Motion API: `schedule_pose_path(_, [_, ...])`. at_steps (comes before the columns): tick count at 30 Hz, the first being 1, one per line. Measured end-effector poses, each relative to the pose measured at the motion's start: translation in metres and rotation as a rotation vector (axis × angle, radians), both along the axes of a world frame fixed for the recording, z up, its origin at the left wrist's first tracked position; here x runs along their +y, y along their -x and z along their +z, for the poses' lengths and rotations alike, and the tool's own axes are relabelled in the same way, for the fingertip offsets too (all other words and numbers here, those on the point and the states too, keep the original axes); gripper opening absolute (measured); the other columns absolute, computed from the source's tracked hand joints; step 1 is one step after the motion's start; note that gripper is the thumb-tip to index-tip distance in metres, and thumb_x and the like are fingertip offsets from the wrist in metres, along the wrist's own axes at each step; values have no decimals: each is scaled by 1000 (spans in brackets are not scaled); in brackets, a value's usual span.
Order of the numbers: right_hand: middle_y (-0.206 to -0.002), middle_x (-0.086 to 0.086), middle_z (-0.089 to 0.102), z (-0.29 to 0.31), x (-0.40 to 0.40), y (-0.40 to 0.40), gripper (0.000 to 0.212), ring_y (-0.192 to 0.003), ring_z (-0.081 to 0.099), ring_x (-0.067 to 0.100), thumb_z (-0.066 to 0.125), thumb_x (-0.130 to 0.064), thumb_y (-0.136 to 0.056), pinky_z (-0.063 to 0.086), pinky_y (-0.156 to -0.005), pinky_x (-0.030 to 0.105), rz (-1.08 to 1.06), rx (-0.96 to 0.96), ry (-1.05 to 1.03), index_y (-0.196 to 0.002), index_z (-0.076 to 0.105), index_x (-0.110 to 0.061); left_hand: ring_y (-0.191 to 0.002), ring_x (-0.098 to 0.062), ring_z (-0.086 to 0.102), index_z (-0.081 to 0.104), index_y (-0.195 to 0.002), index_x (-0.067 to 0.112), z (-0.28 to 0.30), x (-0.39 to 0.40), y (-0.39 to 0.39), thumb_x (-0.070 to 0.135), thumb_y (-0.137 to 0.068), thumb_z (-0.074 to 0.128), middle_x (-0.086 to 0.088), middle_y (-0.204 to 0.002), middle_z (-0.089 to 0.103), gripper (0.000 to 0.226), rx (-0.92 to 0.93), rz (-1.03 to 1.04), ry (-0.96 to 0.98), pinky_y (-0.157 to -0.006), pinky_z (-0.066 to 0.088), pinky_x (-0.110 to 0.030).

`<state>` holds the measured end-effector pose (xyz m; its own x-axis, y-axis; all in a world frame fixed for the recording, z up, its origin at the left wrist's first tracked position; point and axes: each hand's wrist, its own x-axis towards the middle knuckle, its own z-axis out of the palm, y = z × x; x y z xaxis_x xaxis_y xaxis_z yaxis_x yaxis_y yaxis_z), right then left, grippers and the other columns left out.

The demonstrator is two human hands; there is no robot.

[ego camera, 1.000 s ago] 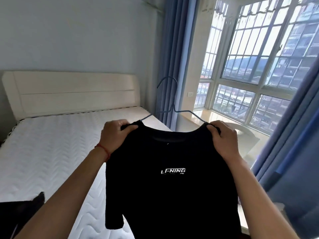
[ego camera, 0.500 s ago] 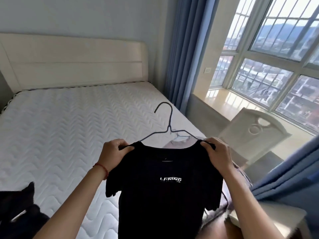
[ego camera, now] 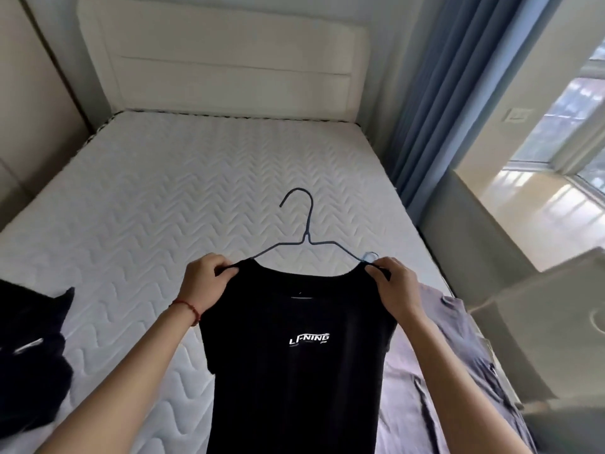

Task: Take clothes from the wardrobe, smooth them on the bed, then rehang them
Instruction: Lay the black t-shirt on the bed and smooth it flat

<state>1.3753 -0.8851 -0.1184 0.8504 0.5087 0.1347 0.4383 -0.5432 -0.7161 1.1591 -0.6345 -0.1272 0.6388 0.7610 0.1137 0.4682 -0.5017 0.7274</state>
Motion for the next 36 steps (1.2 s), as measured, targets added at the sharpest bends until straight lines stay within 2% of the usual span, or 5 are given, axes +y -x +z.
schedule_pose_path(15, [-101, 6, 64, -163, 161, -126, 21, -93, 57, 26, 52, -31, -90, 34, -72, 27, 97, -7, 117, -96, 64, -14, -90, -30, 62, 70, -84, 1, -149, 137, -114, 13, -80, 66, -16, -92, 69, 13, 113, 202, -11, -81, 41, -25])
schedule_pose_path(18, [-113, 9, 61, -210, 175, -134, 28, -106, 53, 31, 49, -33, -92, 39, -86, 35, 101, -1, 192, -109, 61, -15, -96, -32, 61, 69, -93, 3, -195, 145, -121, 15, -82, 64, -17, -100, 67, 17, 148, 218, -9, -85, 44, -31])
schedule_pose_path(22, [-131, 10, 51, -264, 160, -124, 43, -120, 46, 30, 47, -39, -93, 33, -103, 43, 126, 124, 313, -130, 48, -17, -117, -36, 48, 58, -119, 9, -251, 125, -114, 20, -82, 64, -20, -124, 53, 39, 345, 188, 16, -101, 39, -43])
schedule_pose_path(31, [-120, 15, 61, -346, 50, -106, 34, -110, 56, 29, 46, -27, -95, 41, -88, 34, -226, 448, 270, -120, 56, -7, -120, -32, 52, 63, -117, 8, -353, -13, -64, 21, -80, 67, -15, -128, 58, 38, 525, -110, -12, -97, 43, -42])
schedule_pose_path(36, [-121, 13, 60, -384, 48, -115, 36, -109, 56, 27, 47, -25, -94, 41, -86, 32, -250, 456, 239, -126, 51, -9, -145, -21, 16, 34, -141, 26, -410, -42, -63, 42, -90, 48, 0, -155, 20, 56, 705, -185, -21, -114, 18, -50])
